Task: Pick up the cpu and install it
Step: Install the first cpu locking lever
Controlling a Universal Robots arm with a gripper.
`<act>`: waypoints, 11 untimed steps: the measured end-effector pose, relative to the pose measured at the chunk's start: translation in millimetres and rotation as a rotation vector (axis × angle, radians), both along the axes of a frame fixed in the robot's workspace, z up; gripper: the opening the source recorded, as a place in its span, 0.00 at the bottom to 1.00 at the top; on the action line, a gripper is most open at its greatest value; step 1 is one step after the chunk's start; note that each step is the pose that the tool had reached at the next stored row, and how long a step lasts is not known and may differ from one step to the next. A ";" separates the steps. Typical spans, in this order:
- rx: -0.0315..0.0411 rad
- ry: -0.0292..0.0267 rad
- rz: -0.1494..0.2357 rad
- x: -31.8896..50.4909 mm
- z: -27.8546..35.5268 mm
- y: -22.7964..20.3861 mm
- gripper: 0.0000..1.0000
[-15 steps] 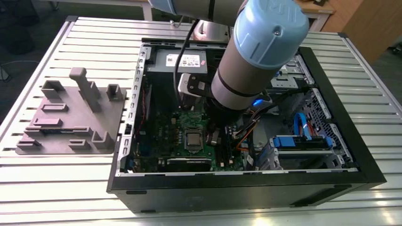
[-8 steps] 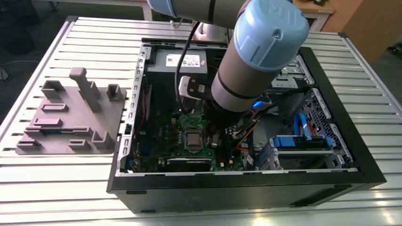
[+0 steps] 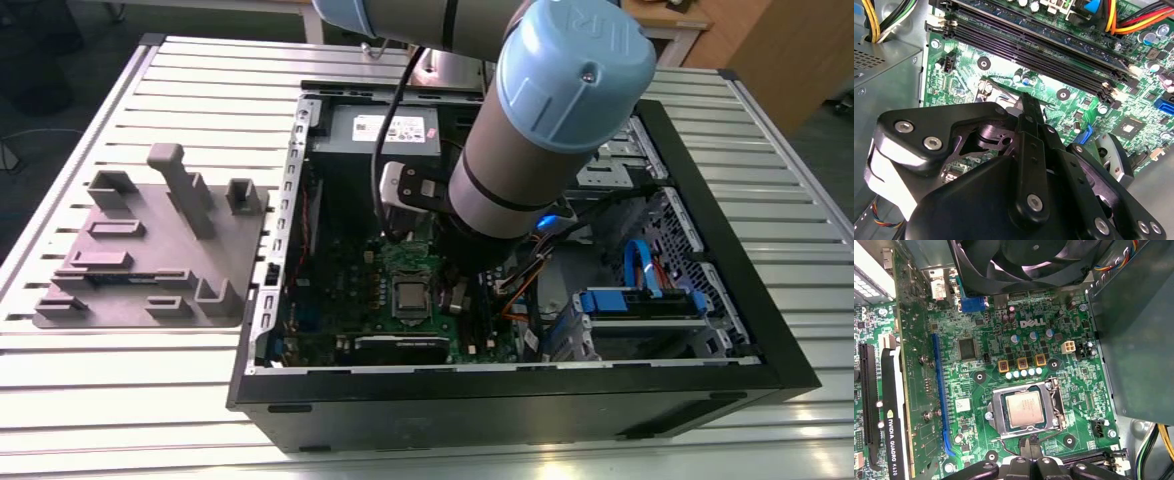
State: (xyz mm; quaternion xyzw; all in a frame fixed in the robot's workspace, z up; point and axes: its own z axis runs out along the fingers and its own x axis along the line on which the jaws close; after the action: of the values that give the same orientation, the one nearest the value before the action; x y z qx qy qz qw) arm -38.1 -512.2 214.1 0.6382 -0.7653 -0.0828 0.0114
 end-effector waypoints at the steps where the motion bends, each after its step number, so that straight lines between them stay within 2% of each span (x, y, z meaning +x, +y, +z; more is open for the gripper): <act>1: 0.0001 -0.0001 0.000 0.0 -0.1 0.0 0.10; 11: -0.0014 -0.0001 0.001 0.0 -1.3 -0.7 0.10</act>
State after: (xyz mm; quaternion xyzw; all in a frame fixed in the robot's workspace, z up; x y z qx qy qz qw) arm -38.2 -512.9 212.8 0.6384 -0.7652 -0.0823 0.0119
